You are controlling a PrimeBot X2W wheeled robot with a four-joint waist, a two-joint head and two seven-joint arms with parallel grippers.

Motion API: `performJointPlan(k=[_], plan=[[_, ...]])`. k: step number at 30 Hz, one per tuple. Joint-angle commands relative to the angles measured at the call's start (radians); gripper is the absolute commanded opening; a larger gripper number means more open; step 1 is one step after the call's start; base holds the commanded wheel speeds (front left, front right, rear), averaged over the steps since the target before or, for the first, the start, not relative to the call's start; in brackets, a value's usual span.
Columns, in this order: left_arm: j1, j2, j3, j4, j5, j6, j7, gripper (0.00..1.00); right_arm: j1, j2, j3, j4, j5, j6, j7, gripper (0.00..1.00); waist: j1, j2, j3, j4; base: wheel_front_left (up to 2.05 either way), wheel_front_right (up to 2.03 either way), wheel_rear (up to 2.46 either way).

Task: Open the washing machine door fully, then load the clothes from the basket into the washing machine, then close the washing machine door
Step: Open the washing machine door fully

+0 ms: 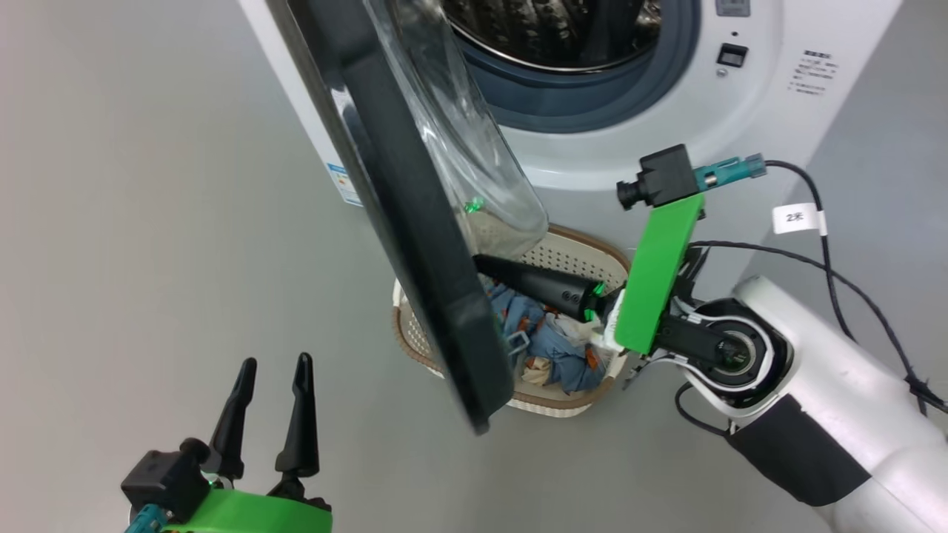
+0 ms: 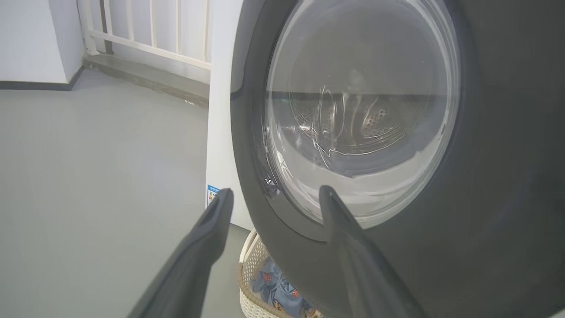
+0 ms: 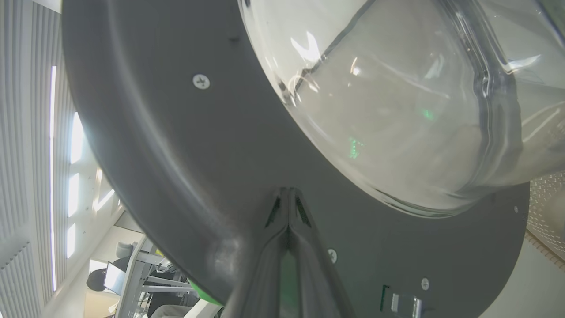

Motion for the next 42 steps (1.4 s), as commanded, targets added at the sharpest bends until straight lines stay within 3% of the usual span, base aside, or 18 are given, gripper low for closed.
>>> performJointPlan(k=[1, 14, 22, 29, 30, 32, 33, 42], plan=[[0.004, 0.014, 0.035, -0.019, 0.017, 0.001, -0.007, 1.00, 0.028, 0.040, 0.013, -0.031, -0.011, 0.009, 0.008, 0.00, 0.0000, -0.0001, -0.012, 0.019, 0.00, 0.00, 0.00], [0.025, 0.014, 0.040, -0.010, 0.030, 0.001, -0.007, 1.00, 0.065, 0.102, 0.020, -0.024, -0.016, 0.009, 0.015, 0.00, 0.0000, -0.0001, -0.058, 0.048, 0.00, 0.00, 0.00], [0.029, 0.014, 0.048, 0.011, 0.051, 0.001, -0.007, 1.00, 0.103, 0.095, 0.001, -0.021, -0.042, 0.009, -0.040, 0.00, 0.0000, -0.0001, -0.099, 0.011, 0.00, 0.00, 0.00], [0.030, 0.031, 0.068, 0.023, 0.051, 0.001, -0.007, 1.00, 0.135, 0.066, 0.014, -0.006, -0.070, 0.009, -0.102, 0.50, 0.0000, -0.0001, -0.134, -0.053, 0.00, 0.00, 0.00], [0.032, 0.033, 0.071, 0.023, 0.049, 0.001, -0.007, 1.00, 0.140, 0.061, 0.017, 0.001, -0.072, 0.009, -0.112, 0.72, 0.0000, -0.0001, -0.140, -0.063, 0.00, 0.00, 0.00], [0.036, 0.038, 0.073, 0.023, 0.047, 0.001, -0.007, 1.00, 0.149, 0.051, 0.025, 0.017, -0.077, 0.009, -0.133, 0.94, 0.0000, -0.0001, -0.150, -0.081, 0.00, 0.00, 0.00], [0.038, 0.042, 0.074, 0.023, 0.046, 0.001, -0.007, 1.00, 0.154, 0.047, 0.027, 0.024, -0.077, 0.009, -0.144, 1.00, 0.0000, -0.0001, -0.155, -0.091, 0.00, 0.00, 0.00], [0.065, 0.062, 0.089, 0.017, 0.047, 0.001, -0.007, 1.00, 0.196, -0.012, 0.068, 0.058, -0.103, 0.009, -0.263, 1.00, 0.0000, -0.0001, -0.186, -0.169, 0.00, 0.00, 0.00]])
